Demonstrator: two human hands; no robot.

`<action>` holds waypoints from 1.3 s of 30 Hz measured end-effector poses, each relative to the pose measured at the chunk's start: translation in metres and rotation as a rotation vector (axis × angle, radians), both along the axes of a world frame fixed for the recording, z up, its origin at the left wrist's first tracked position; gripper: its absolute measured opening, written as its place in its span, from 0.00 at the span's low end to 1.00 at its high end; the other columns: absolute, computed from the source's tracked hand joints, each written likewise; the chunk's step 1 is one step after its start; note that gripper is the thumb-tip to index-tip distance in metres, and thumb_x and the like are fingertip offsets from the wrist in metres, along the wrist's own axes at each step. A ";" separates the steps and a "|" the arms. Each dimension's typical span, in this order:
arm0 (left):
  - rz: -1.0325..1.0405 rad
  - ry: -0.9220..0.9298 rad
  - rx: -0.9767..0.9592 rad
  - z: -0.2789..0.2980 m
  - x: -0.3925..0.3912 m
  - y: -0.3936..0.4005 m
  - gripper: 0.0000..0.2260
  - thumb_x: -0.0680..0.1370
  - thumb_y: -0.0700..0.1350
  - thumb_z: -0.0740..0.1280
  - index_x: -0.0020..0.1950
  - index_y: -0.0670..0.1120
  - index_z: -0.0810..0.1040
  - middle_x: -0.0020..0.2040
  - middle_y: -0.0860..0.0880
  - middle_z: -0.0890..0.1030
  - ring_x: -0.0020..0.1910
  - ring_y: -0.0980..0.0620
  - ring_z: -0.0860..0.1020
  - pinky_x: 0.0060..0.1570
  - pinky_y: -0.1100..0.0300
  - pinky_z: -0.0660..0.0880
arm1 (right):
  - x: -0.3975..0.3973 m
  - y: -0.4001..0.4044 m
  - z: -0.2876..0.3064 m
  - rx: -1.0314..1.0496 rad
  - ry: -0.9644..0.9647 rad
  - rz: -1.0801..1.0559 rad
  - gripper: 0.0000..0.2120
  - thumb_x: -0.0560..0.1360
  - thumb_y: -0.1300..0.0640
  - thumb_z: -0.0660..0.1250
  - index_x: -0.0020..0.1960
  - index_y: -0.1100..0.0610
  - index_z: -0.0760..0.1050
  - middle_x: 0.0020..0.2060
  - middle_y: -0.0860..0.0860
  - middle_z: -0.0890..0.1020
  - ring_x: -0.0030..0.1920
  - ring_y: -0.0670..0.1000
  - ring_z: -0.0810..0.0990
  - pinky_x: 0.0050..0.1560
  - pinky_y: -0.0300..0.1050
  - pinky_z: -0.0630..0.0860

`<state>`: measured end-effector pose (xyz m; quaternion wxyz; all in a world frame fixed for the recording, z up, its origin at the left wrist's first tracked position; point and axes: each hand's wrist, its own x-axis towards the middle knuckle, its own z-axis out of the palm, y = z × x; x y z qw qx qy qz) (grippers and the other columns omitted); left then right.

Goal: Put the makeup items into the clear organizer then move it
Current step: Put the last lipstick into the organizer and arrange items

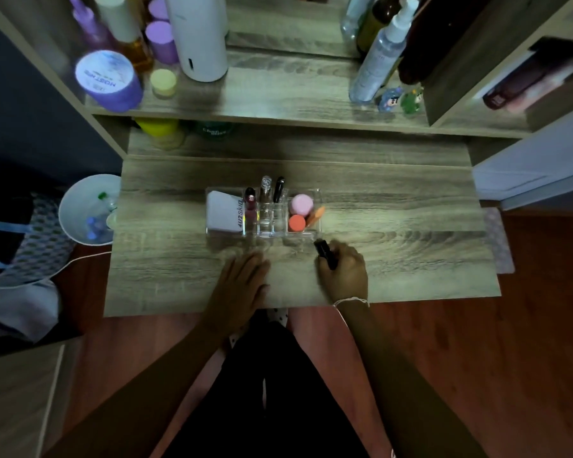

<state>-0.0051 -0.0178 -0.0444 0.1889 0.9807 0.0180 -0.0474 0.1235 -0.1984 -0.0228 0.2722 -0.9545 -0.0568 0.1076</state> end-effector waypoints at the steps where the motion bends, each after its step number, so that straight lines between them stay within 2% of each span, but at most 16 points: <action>1: 0.001 -0.004 0.003 -0.002 -0.001 0.003 0.21 0.78 0.51 0.56 0.65 0.41 0.75 0.67 0.40 0.75 0.67 0.39 0.72 0.66 0.39 0.67 | -0.004 0.002 0.002 0.052 0.007 -0.019 0.08 0.67 0.59 0.72 0.44 0.58 0.77 0.39 0.57 0.82 0.41 0.59 0.79 0.42 0.45 0.73; 4: -0.001 -0.042 0.004 -0.005 -0.005 0.011 0.22 0.80 0.52 0.54 0.66 0.41 0.75 0.67 0.40 0.75 0.67 0.40 0.70 0.65 0.39 0.68 | -0.017 0.011 0.010 0.146 0.051 -0.046 0.11 0.66 0.55 0.76 0.42 0.54 0.75 0.36 0.52 0.82 0.35 0.50 0.77 0.38 0.38 0.71; 6: 0.003 -0.066 0.020 -0.007 -0.009 0.017 0.23 0.81 0.53 0.51 0.65 0.41 0.75 0.66 0.41 0.76 0.67 0.41 0.70 0.64 0.40 0.68 | -0.023 0.022 0.016 0.197 0.086 -0.020 0.12 0.66 0.55 0.76 0.40 0.51 0.71 0.32 0.48 0.78 0.31 0.46 0.74 0.35 0.34 0.68; 8: 0.010 -0.077 0.036 -0.009 -0.013 0.022 0.21 0.80 0.53 0.54 0.65 0.42 0.76 0.66 0.41 0.76 0.65 0.40 0.73 0.64 0.40 0.68 | -0.023 0.036 0.024 0.268 0.095 0.013 0.14 0.65 0.58 0.76 0.38 0.51 0.70 0.30 0.49 0.76 0.30 0.44 0.73 0.32 0.27 0.66; 10: 0.011 -0.080 0.054 -0.011 -0.016 0.026 0.21 0.78 0.52 0.58 0.65 0.43 0.76 0.66 0.42 0.76 0.65 0.41 0.74 0.64 0.41 0.68 | -0.019 0.053 0.032 0.331 0.086 0.027 0.13 0.65 0.61 0.77 0.41 0.53 0.73 0.33 0.50 0.78 0.31 0.44 0.75 0.33 0.21 0.66; 15: 0.055 -0.071 0.035 -0.012 -0.021 0.029 0.21 0.78 0.52 0.58 0.68 0.44 0.73 0.69 0.44 0.73 0.69 0.43 0.70 0.68 0.43 0.65 | -0.003 0.096 0.047 0.404 -0.001 0.044 0.14 0.67 0.58 0.77 0.50 0.56 0.77 0.35 0.47 0.79 0.36 0.46 0.78 0.37 0.21 0.69; 19: 0.045 -0.082 0.042 -0.014 -0.020 0.023 0.21 0.78 0.51 0.58 0.68 0.44 0.73 0.69 0.44 0.73 0.69 0.43 0.70 0.69 0.44 0.61 | 0.011 0.108 0.051 0.418 -0.046 0.018 0.12 0.68 0.61 0.75 0.49 0.57 0.77 0.40 0.50 0.82 0.36 0.43 0.80 0.41 0.36 0.77; 21: 0.049 -0.095 0.042 -0.015 -0.018 0.020 0.21 0.78 0.51 0.58 0.68 0.44 0.74 0.68 0.43 0.74 0.68 0.43 0.71 0.68 0.45 0.59 | 0.013 0.111 0.050 0.412 -0.062 0.022 0.12 0.68 0.65 0.74 0.49 0.57 0.77 0.40 0.48 0.81 0.33 0.34 0.78 0.41 0.28 0.75; 23: 0.058 -0.094 0.045 -0.017 -0.019 0.020 0.21 0.78 0.51 0.57 0.67 0.44 0.74 0.68 0.44 0.74 0.68 0.43 0.71 0.68 0.45 0.59 | 0.012 0.115 0.048 0.374 -0.103 0.048 0.12 0.67 0.68 0.73 0.49 0.59 0.78 0.41 0.49 0.81 0.33 0.33 0.76 0.42 0.20 0.69; 24: 0.056 -0.089 0.051 -0.018 -0.019 0.021 0.20 0.78 0.51 0.57 0.68 0.45 0.74 0.69 0.44 0.74 0.69 0.43 0.71 0.69 0.45 0.59 | 0.012 0.117 0.047 0.358 -0.114 0.063 0.12 0.67 0.69 0.72 0.49 0.60 0.78 0.42 0.52 0.83 0.35 0.38 0.77 0.45 0.23 0.71; 27: 0.051 -0.077 0.052 -0.020 -0.020 0.023 0.20 0.78 0.50 0.57 0.68 0.45 0.73 0.70 0.44 0.73 0.70 0.44 0.69 0.69 0.45 0.58 | 0.010 0.121 0.045 0.327 -0.060 0.097 0.13 0.69 0.69 0.68 0.52 0.60 0.78 0.48 0.56 0.83 0.45 0.54 0.82 0.54 0.48 0.78; 28: 0.050 -0.076 0.054 -0.020 -0.020 0.023 0.20 0.78 0.50 0.57 0.68 0.45 0.73 0.70 0.44 0.72 0.70 0.44 0.69 0.69 0.45 0.58 | 0.010 0.122 0.044 0.306 -0.052 0.107 0.14 0.69 0.69 0.68 0.53 0.60 0.78 0.49 0.56 0.83 0.47 0.56 0.82 0.54 0.48 0.77; 31: 0.048 -0.074 0.063 -0.020 -0.020 0.023 0.21 0.78 0.51 0.57 0.68 0.45 0.73 0.70 0.44 0.72 0.70 0.44 0.69 0.69 0.45 0.59 | 0.009 0.122 0.042 0.240 -0.066 0.139 0.13 0.70 0.67 0.68 0.54 0.59 0.78 0.50 0.56 0.84 0.48 0.58 0.82 0.52 0.38 0.69; 32: 0.048 -0.073 0.065 -0.020 -0.020 0.023 0.21 0.78 0.50 0.57 0.68 0.45 0.73 0.70 0.44 0.72 0.70 0.44 0.69 0.69 0.45 0.59 | 0.010 0.122 0.041 0.221 -0.072 0.153 0.13 0.70 0.67 0.68 0.54 0.59 0.78 0.50 0.56 0.84 0.48 0.58 0.82 0.51 0.38 0.69; 35: 0.053 -0.065 0.043 -0.020 -0.020 0.023 0.21 0.79 0.50 0.57 0.69 0.45 0.72 0.71 0.44 0.71 0.71 0.44 0.67 0.69 0.43 0.60 | 0.010 0.123 0.042 0.168 -0.060 0.177 0.13 0.70 0.66 0.68 0.55 0.59 0.78 0.51 0.57 0.83 0.50 0.58 0.81 0.52 0.48 0.76; 39: 0.058 -0.048 0.029 -0.018 -0.020 0.023 0.21 0.79 0.51 0.57 0.69 0.45 0.72 0.71 0.45 0.71 0.72 0.44 0.67 0.70 0.43 0.62 | 0.009 0.122 0.041 0.133 -0.080 0.200 0.13 0.71 0.65 0.68 0.55 0.59 0.79 0.52 0.60 0.81 0.50 0.61 0.80 0.49 0.52 0.77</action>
